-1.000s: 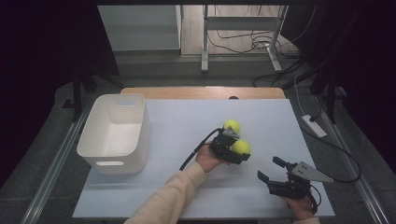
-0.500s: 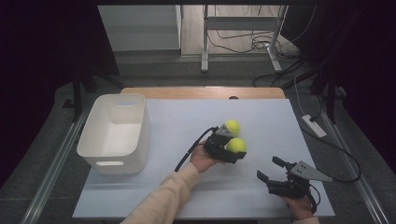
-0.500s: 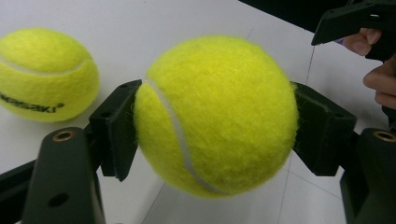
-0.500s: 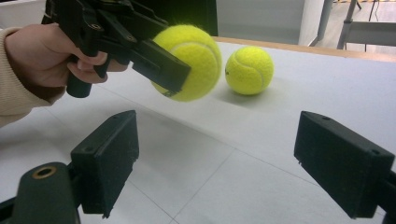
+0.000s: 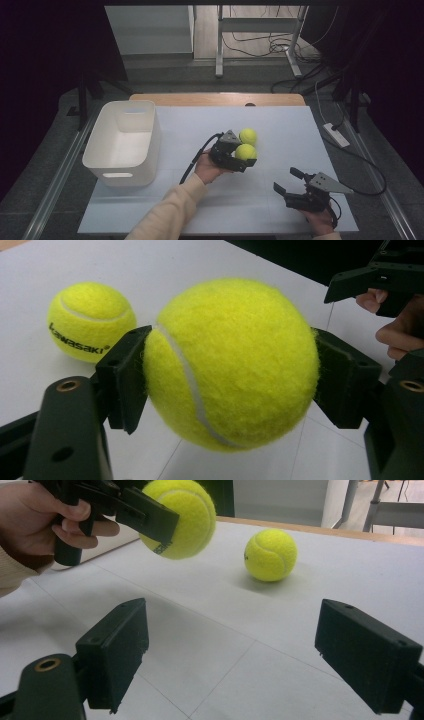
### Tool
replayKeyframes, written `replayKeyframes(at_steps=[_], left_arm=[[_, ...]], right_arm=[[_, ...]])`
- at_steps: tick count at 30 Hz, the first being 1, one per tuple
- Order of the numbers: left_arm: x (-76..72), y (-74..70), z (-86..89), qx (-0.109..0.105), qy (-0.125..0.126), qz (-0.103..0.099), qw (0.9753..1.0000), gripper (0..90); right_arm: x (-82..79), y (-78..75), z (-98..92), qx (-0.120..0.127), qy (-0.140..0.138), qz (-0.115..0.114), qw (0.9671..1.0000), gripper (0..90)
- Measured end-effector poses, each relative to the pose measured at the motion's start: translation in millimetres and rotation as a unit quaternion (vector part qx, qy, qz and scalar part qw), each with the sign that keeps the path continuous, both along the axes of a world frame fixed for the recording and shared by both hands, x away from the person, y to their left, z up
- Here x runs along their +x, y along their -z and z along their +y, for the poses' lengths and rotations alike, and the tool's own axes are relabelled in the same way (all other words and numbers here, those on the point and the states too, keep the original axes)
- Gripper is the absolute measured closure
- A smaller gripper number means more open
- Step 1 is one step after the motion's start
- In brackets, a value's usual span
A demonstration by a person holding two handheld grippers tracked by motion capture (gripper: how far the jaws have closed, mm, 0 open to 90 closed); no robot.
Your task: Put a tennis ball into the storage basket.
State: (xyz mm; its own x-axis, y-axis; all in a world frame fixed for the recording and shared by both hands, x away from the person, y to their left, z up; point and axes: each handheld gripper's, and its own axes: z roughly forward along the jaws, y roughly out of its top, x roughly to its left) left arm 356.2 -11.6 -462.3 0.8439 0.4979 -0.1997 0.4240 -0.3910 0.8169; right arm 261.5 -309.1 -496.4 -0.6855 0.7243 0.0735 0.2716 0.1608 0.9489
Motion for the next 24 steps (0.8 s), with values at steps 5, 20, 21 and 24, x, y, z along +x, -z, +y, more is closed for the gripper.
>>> replayKeyframes(at_steps=[5, 20, 21, 24], left_arm=[[-0.7, -3.5, 6.9, -0.005, -0.006, -0.004, 1.0, 26.6], [0.2, -10.2, 25.1, -0.011, -0.023, -0.01, 0.9996, 26.6], [0.2, -10.9, 26.3, -0.012, -0.023, -0.009, 0.9996, 26.6], [0.2, -12.6, 29.0, -0.013, -0.025, -0.01, 0.9996, 26.6]], right_arm=[[0.0, 0.2, 0.0, -0.001, 0.0, 0.0, 1.0, 14.0], [0.2, 0.6, -0.4, -0.003, 0.002, 0.003, 1.0, 14.0], [0.1, 0.7, -0.4, -0.002, 0.002, 0.003, 1.0, 14.1], [0.3, 0.9, 0.0, -0.004, 0.002, 0.003, 1.0, 14.1]])
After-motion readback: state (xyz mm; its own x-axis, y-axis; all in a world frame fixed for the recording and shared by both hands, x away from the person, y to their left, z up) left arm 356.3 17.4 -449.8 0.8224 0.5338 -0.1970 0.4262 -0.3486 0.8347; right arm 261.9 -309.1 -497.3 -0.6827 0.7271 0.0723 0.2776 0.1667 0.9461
